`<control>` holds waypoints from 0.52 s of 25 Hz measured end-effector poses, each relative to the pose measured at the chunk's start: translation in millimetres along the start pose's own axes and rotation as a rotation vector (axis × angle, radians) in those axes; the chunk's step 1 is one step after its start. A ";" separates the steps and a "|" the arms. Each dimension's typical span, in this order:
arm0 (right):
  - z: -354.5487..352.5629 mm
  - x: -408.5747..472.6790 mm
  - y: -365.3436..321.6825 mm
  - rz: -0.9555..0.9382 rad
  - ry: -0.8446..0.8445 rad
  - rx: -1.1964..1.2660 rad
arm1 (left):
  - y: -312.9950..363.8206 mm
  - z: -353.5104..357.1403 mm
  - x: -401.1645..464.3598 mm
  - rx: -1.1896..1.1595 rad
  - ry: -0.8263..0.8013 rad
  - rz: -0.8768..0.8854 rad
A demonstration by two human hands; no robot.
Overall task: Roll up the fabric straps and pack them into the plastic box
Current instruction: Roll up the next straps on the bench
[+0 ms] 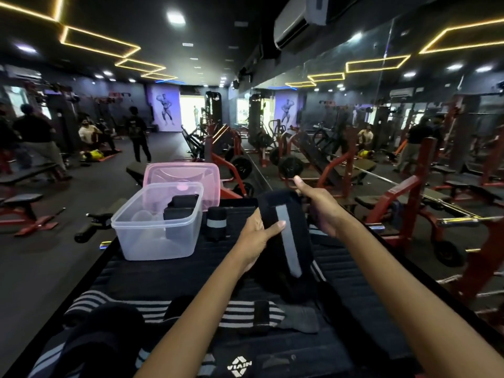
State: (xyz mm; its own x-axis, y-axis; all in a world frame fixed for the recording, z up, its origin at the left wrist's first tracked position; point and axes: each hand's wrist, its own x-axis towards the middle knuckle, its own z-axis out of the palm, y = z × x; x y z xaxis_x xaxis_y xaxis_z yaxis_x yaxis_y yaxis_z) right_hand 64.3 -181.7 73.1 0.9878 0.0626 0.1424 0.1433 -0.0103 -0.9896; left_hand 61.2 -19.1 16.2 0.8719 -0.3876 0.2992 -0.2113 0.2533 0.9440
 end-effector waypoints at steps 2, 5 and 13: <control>8.6 13.4 11.3 0.031 -0.003 0.109 | 1.5 -17.0 -9.5 0.043 -0.105 -0.031; 20.7 33.2 31.4 0.046 0.036 0.195 | 1.4 -41.1 -23.4 0.118 -0.227 -0.102; 22.3 63.6 49.8 0.077 0.279 0.374 | 12.6 -52.6 -42.3 0.359 -0.442 -0.332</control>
State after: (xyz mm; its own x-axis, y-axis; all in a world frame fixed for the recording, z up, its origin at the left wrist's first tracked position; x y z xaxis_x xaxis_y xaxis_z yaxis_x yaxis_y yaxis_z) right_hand 132.9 -156.0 32.5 0.9805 -0.1957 0.0177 0.0884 0.3585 -0.9293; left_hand 44.8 47.1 8.1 0.6686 -0.7413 -0.0588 -0.1634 -0.2235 0.9609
